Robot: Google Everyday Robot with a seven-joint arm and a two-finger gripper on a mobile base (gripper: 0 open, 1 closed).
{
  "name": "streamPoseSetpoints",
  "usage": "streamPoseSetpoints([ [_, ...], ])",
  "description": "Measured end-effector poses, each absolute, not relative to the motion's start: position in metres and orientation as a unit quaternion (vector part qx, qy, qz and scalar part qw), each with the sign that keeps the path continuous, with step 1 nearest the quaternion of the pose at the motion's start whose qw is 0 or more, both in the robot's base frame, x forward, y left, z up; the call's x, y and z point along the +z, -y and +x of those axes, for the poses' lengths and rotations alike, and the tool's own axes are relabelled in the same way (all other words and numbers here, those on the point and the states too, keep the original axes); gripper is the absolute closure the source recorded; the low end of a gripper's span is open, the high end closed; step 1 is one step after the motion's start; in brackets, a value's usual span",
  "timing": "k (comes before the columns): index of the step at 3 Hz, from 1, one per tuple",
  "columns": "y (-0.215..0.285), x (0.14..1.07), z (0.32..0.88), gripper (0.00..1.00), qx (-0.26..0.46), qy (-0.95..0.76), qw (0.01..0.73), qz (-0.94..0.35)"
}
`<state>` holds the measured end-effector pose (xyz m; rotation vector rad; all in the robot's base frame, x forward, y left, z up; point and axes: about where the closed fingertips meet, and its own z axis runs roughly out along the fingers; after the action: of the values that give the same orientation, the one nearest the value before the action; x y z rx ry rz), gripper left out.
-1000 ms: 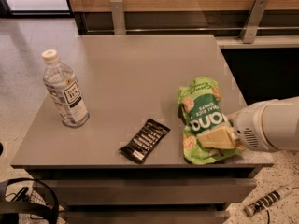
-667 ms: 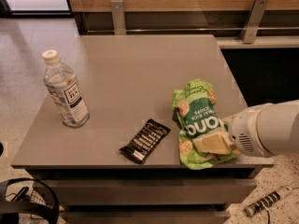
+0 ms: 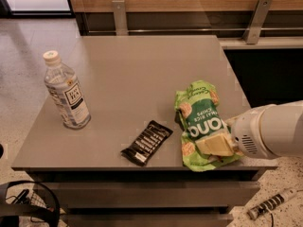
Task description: Move green rice chip bag near rxbar chocolate
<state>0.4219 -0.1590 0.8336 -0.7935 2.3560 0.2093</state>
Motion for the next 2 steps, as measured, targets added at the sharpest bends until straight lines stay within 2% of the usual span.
streamPoseSetpoints([
  [2,0.1579,0.8329,0.4223,0.00,0.081,-0.895,0.317,-0.303],
])
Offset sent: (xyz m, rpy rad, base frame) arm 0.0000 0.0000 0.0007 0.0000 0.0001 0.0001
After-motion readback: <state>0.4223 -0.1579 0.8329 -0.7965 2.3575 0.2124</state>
